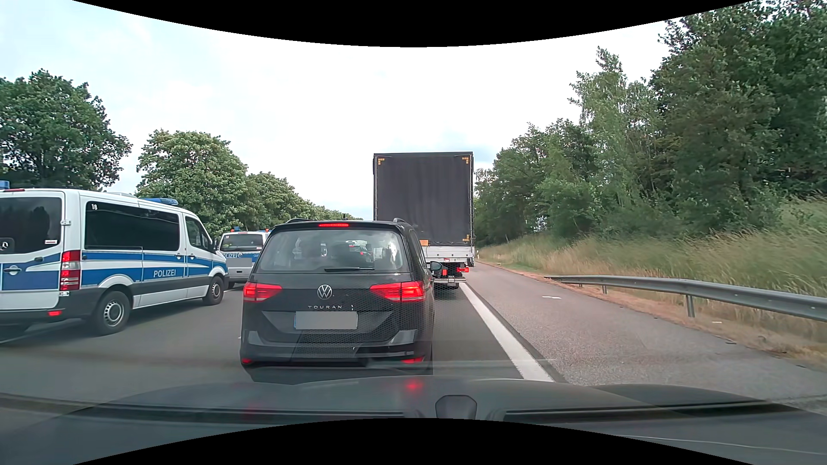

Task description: Follow the waypoints while adhering to traffic rules and regulations

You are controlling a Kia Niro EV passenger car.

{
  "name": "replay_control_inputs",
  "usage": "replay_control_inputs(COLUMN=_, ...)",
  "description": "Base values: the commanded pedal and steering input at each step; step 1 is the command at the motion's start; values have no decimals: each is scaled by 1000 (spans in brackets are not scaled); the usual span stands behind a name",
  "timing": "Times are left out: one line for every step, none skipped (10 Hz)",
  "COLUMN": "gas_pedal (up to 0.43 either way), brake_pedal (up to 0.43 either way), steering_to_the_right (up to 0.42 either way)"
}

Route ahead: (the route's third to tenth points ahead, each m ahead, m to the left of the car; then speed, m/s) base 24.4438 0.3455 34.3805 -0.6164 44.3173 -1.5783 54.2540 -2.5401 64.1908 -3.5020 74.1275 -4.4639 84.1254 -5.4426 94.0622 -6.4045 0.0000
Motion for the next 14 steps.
replay_control_inputs(gas_pedal=0, brake_pedal=232, steering_to_the_right=-14)
replay_control_inputs(gas_pedal=0, brake_pedal=232, steering_to_the_right=-14)
replay_control_inputs(gas_pedal=0, brake_pedal=232, steering_to_the_right=-14)
replay_control_inputs(gas_pedal=0, brake_pedal=232, steering_to_the_right=-14)
replay_control_inputs(gas_pedal=0, brake_pedal=232, steering_to_the_right=-14)
replay_control_inputs(gas_pedal=0, brake_pedal=232, steering_to_the_right=-14)
replay_control_inputs(gas_pedal=0, brake_pedal=232, steering_to_the_right=-14)
replay_control_inputs(gas_pedal=0, brake_pedal=232, steering_to_the_right=-14)
replay_control_inputs(gas_pedal=0, brake_pedal=226, steering_to_the_right=-14)
replay_control_inputs(gas_pedal=0, brake_pedal=226, steering_to_the_right=-14)
replay_control_inputs(gas_pedal=0, brake_pedal=232, steering_to_the_right=-14)
replay_control_inputs(gas_pedal=0, brake_pedal=232, steering_to_the_right=-14)
replay_control_inputs(gas_pedal=0, brake_pedal=232, steering_to_the_right=-14)
replay_control_inputs(gas_pedal=0, brake_pedal=232, steering_to_the_right=-14)
